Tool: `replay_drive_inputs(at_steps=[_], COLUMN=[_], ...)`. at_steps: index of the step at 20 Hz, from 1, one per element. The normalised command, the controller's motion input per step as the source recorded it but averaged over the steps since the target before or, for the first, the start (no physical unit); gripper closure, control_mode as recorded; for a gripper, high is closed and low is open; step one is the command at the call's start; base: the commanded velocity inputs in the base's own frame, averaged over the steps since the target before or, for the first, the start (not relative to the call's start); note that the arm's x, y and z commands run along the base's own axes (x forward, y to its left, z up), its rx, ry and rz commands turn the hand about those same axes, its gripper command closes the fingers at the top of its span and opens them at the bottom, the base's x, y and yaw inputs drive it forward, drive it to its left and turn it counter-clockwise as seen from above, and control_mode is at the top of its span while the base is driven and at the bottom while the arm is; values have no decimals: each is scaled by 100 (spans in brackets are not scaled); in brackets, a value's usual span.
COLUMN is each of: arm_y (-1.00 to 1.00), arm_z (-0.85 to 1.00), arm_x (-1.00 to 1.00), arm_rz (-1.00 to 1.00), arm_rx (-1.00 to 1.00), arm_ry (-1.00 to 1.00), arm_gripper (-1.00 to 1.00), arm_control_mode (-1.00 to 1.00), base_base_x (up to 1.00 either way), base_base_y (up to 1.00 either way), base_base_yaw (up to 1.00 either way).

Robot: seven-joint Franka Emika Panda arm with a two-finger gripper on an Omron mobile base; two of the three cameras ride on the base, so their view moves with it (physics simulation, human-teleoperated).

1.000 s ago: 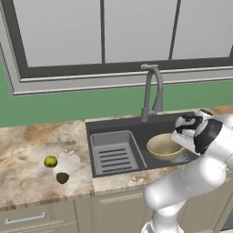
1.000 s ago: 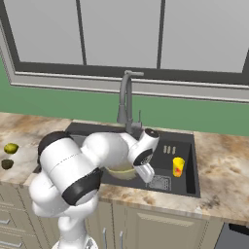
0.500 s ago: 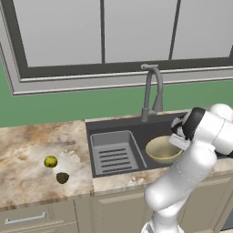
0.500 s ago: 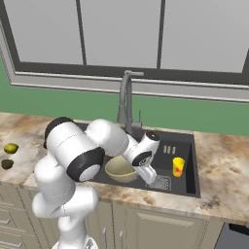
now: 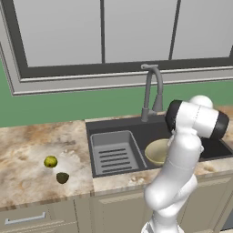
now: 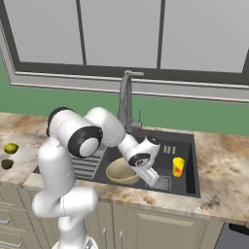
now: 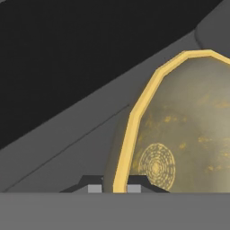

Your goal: Remove the pear and kiwi from the sink. Then move the bowl and cup from the counter to the sink for washing.

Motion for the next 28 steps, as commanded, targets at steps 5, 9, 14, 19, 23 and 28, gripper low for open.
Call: replay_drive_inputs(at_steps=[5, 9, 14, 19, 23, 28], arm_y=[-10, -7, -4, 0, 0, 0], arm_z=[-22, -21, -21, -20, -21, -23], arm_x=[14, 14, 15, 16, 16, 18], arm_rz=[6, 5, 5, 4, 3, 3], arm_rx=[1, 2, 2, 1, 1, 1], arm_ry=[0, 0, 0, 0, 0, 0], arm_gripper=[100, 100, 100, 100, 100, 100], arm_control_mode=[-100, -100, -100, -100, -100, -100], base_base_x=[0, 0, 0, 0, 0, 0], base_base_y=[0, 0, 0, 0, 0, 0], base_base_yaw=[0, 0, 0, 0, 0, 0])
